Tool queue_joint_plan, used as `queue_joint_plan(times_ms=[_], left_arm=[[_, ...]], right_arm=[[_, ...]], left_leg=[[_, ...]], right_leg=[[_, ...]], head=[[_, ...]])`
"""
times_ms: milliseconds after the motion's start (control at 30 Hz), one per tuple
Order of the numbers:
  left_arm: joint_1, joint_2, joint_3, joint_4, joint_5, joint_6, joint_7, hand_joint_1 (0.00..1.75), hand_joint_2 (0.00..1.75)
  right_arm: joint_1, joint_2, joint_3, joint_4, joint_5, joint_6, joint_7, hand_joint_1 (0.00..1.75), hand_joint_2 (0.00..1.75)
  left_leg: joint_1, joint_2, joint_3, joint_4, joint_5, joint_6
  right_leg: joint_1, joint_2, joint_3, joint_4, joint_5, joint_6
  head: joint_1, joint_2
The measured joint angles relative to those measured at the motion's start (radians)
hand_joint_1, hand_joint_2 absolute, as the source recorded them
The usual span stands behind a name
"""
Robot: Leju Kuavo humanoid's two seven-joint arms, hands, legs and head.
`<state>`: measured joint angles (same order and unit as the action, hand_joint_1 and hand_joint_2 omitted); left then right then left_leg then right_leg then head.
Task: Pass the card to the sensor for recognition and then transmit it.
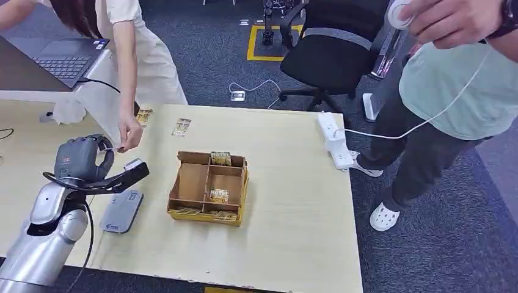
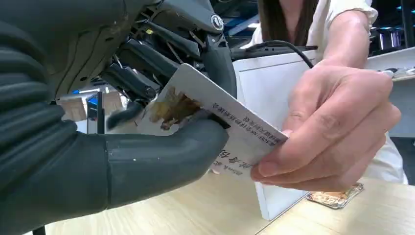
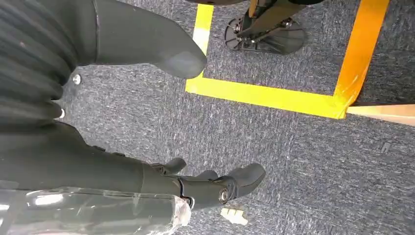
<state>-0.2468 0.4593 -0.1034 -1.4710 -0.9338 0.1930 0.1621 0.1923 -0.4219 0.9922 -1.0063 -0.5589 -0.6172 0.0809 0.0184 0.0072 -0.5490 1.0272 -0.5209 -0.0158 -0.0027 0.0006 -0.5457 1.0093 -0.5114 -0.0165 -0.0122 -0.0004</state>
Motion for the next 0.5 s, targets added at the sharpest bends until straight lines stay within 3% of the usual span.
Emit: queue_joint_plan(times_ms=[500], left_arm=[[0.012, 0.012, -0.002, 0.0, -0.015, 0.011, -0.011, 1.75, 1.75]], right_arm=[[0.002, 0.0, 0.0, -0.003, 0.002, 0.0, 0.02, 0.0, 1.75]], left_leg=[[0.0, 0.0, 0.0, 0.0, 0.0, 0.0]], right_leg=[[0.0, 0.0, 0.0, 0.0, 0.0, 0.0]], head=[[0.0, 0.0]])
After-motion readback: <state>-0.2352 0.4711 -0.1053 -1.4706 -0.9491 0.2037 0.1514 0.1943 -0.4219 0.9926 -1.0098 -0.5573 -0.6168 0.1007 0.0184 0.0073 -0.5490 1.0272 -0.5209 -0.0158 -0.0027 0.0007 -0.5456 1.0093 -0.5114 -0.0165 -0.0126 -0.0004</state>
